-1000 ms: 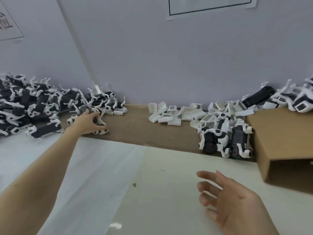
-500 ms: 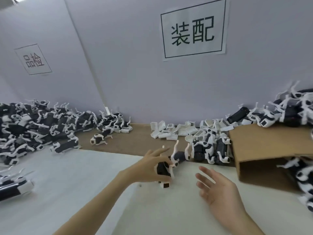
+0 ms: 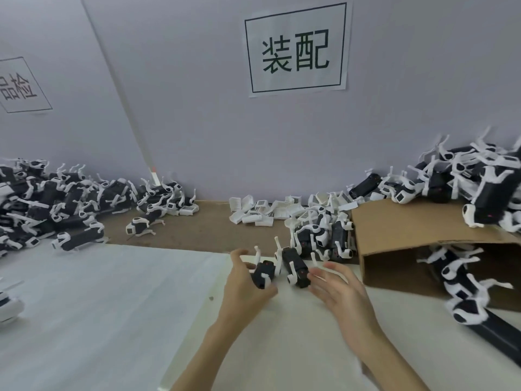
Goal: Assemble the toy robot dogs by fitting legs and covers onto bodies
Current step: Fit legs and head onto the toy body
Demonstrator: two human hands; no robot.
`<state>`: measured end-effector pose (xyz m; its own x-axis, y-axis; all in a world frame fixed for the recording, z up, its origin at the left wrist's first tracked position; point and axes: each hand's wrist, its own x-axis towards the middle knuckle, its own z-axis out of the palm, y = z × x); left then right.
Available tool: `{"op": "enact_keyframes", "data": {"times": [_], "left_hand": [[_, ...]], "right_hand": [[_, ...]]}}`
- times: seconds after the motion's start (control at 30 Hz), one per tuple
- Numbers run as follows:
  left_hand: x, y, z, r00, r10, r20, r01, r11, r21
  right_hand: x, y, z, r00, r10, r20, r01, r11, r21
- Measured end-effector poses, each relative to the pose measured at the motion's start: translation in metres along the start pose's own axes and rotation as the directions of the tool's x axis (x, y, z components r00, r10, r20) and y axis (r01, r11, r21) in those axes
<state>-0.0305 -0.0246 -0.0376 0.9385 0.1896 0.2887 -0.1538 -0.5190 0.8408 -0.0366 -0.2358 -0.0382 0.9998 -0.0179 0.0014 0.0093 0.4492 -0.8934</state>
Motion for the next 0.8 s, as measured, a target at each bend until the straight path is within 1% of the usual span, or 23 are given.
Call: {"op": "enact_keyframes", "data": {"times": [0.07, 0.13, 0.17, 0.2, 0.23, 0.3, 0.37, 0.4, 0.47, 0.57, 0.67, 0.73, 0.8], "left_hand": [[0.004, -0.002, -0.007, 0.991, -0.062, -0.121, 0.052, 0.995, -0.08], [0.006, 0.0, -0.016, 0.961, -0.148, -0.232, 0.088, 0.964, -0.251], [0.007, 0.002, -0.022, 0.954, -0.175, -0.245, 0.081, 0.933, -0.35], [0.007, 0.003, -0.027, 0.959, -0.173, -0.223, 0.058, 0.893, -0.445], [0.008, 0.005, -0.032, 0.974, -0.147, -0.172, 0.037, 0.852, -0.522], [0.004, 0.011, -0.04, 0.999, -0.035, -0.02, 0.017, 0.81, -0.587], [-0.003, 0.017, -0.039, 0.988, 0.101, 0.118, -0.021, 0.839, -0.544], [-0.007, 0.02, -0.036, 0.974, 0.155, 0.164, -0.052, 0.863, -0.503], [-0.013, 0.026, -0.027, 0.956, 0.205, 0.208, -0.091, 0.887, -0.453], [-0.018, 0.034, -0.02, 0.962, 0.136, 0.236, -0.021, 0.901, -0.433], [-0.018, 0.035, -0.021, 0.952, 0.076, 0.296, 0.038, 0.932, -0.361], [-0.018, 0.034, -0.021, 0.946, 0.07, 0.317, 0.058, 0.924, -0.378], [-0.017, 0.035, -0.021, 0.939, 0.102, 0.33, 0.042, 0.914, -0.403]], "right_hand": [[-0.002, 0.001, 0.003, 1.0, -0.022, 0.015, 0.023, 0.995, -0.093], [-0.003, 0.002, 0.005, 0.998, -0.051, 0.03, 0.056, 0.982, -0.178], [-0.004, 0.002, 0.007, 0.997, -0.059, 0.049, 0.068, 0.975, -0.21], [-0.006, 0.002, 0.009, 0.995, -0.055, 0.078, 0.072, 0.972, -0.225], [-0.009, 0.001, 0.012, 0.993, -0.039, 0.116, 0.063, 0.975, -0.214], [-0.014, -0.003, 0.019, 0.98, 0.028, 0.198, -0.001, 0.991, -0.134], [-0.019, -0.008, 0.025, 0.958, 0.078, 0.276, -0.052, 0.994, -0.098], [-0.021, -0.009, 0.027, 0.95, 0.077, 0.302, -0.042, 0.992, -0.122], [-0.024, -0.011, 0.029, 0.96, 0.042, 0.276, 0.015, 0.98, -0.201], [-0.024, -0.014, 0.026, 0.987, -0.032, 0.159, 0.072, 0.964, -0.255], [-0.021, -0.02, 0.02, 0.989, -0.103, 0.103, 0.129, 0.949, -0.286], [-0.021, -0.022, 0.02, 0.987, -0.13, 0.092, 0.151, 0.943, -0.296], [-0.022, -0.023, 0.022, 0.988, -0.142, 0.066, 0.155, 0.947, -0.282]]}}
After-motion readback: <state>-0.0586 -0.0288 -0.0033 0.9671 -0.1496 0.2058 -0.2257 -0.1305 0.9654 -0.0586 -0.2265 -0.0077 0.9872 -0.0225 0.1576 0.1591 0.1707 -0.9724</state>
